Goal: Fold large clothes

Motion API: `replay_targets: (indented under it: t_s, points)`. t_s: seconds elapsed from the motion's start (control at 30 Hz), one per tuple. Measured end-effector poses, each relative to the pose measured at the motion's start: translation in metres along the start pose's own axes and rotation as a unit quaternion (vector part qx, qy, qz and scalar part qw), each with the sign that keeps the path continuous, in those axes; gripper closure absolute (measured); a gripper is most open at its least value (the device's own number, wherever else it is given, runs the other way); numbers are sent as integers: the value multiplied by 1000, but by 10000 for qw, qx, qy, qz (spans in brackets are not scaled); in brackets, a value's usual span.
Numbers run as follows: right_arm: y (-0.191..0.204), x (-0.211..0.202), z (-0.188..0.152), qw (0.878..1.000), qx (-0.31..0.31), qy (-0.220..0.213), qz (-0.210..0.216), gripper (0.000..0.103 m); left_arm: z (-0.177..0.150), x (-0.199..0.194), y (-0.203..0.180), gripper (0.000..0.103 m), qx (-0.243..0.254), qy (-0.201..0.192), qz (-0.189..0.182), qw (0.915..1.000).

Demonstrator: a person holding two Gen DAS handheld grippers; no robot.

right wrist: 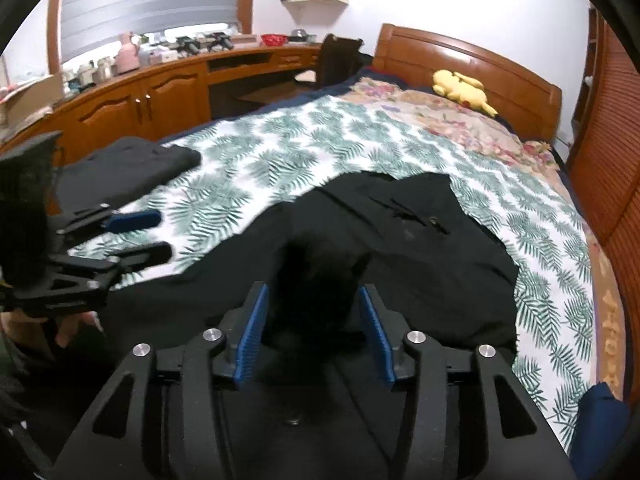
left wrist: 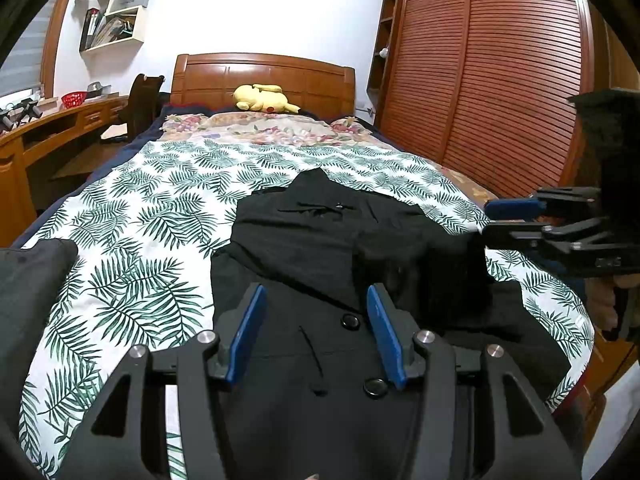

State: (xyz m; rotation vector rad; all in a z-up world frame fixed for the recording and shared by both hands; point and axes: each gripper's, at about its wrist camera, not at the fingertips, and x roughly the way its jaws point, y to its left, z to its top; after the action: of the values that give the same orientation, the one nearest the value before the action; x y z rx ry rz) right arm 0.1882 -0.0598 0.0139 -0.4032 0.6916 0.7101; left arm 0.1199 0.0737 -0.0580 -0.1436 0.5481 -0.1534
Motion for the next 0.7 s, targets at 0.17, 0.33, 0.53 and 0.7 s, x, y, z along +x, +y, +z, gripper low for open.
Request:
replay_targets:
  t_s: [0.17, 0.33, 0.53, 0.7]
  points:
    - [10, -11, 2, 9997, -199, -167, -51, 51, 0, 0, 2, 51, -10, 15, 24, 10000]
    - [-1, 2, -6, 9999, -57, 5, -129, 51, -2, 1, 3, 51, 20, 60, 44, 10000]
    - [-21, 14, -23, 9994, 224, 120, -254, 51, -5, 7, 0, 51, 104, 165, 57, 9998]
    - [-37, 20, -43, 9982, 420, 204, -377, 51, -8, 13, -1, 51, 148, 282, 61, 9995]
